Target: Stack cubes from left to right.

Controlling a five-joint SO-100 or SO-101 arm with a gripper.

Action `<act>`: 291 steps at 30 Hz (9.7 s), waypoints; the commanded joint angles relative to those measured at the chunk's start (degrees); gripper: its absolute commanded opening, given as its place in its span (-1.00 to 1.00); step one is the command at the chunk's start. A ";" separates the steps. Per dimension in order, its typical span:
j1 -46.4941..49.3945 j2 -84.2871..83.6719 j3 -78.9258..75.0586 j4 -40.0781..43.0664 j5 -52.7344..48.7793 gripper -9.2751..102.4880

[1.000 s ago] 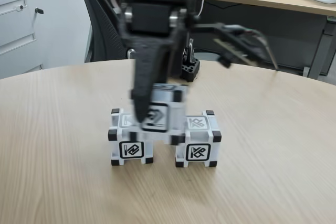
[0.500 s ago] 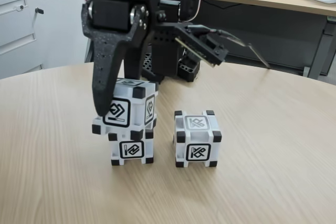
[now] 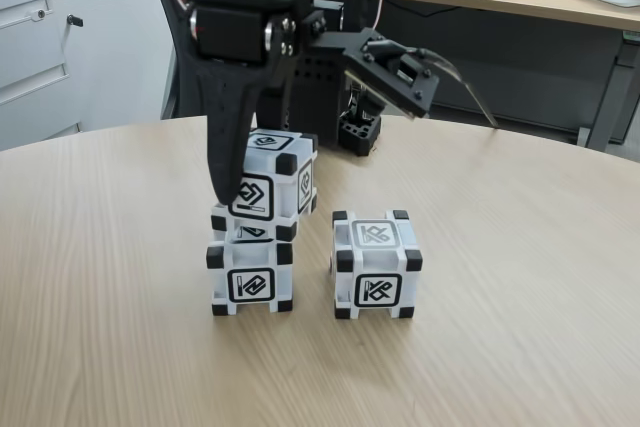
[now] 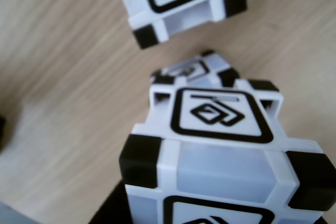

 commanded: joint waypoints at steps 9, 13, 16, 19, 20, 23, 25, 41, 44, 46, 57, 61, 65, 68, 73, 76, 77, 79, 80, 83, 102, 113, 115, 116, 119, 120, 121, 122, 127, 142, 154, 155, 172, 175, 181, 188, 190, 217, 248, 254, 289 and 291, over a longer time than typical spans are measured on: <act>0.53 1.76 -2.46 -0.09 -0.35 -0.84; 0.53 1.76 -2.46 -0.09 -1.05 -0.77; 0.53 1.76 -2.37 -0.09 -1.93 -0.67; 0.53 1.76 -2.37 -0.09 -2.37 -0.41; 0.53 1.76 -2.37 -0.09 -2.55 -0.37; 0.53 1.76 -2.37 -0.09 -2.55 -0.27; 0.53 1.76 -2.37 -0.09 -2.55 -0.25; -5.19 2.64 -2.37 -0.18 2.99 -0.10; -9.05 2.72 -2.37 -0.18 5.54 -0.10; -11.78 2.72 -2.37 -0.18 7.12 -0.10; -27.86 1.67 -2.37 -0.18 15.29 -0.09; -28.30 1.58 -2.37 -0.26 14.06 -0.09; -28.21 1.41 -2.20 -0.53 12.48 -0.10; -28.13 -0.70 -2.20 -0.26 11.78 -0.09; -28.13 -5.80 -2.20 -0.26 11.16 -0.07; -28.04 -7.38 -2.20 -0.35 10.46 -0.06; -28.04 -8.00 -2.20 -0.70 10.46 -0.06; -28.04 -9.32 -2.20 -0.79 10.46 -0.06; -28.04 -9.93 -2.20 -0.79 10.55 -0.06; -27.95 -11.78 -2.20 -0.79 10.37 -0.06; -20.48 -19.51 -2.37 -1.05 8.70 -0.07; -20.48 -20.30 -2.90 -1.32 7.73 -0.15; -20.48 -20.30 -2.64 -2.64 7.56 -0.29; -20.48 -20.30 -2.46 -3.69 7.47 -0.36; -20.48 -20.30 -2.29 -7.47 7.38 -0.58; -20.48 -20.30 -2.29 -8.44 7.38 -0.65; -20.48 -20.30 -2.29 -9.14 7.38 -0.72; -20.48 -20.30 -2.29 -9.58 7.29 -0.78; -20.48 -20.21 -2.37 -9.49 7.47 -0.83; -20.48 -10.37 -8.96 -8.88 9.49 -0.84; -20.48 0.79 -11.25 -8.79 7.38 -0.84; -20.48 2.20 -11.25 -8.79 7.29 -0.84; -11.87 12.22 -11.25 -6.50 0.53 -0.84; -9.05 11.95 -11.25 -6.50 -1.14 -0.84; -5.10 11.78 -11.25 -6.50 -3.43 -0.84; -2.81 11.34 -10.46 -6.42 -2.64 -0.84; -2.81 11.78 -10.37 -6.06 -1.05 -0.84; -3.87 11.25 -11.16 11.60 -0.26 -0.84; -2.90 11.25 -11.16 11.51 -2.55 -0.55; -2.90 11.25 -11.07 11.51 -2.29 -0.79; -2.81 11.25 -10.37 11.43 -4.22 -0.60; -2.81 11.25 -10.37 11.43 -4.39 -0.55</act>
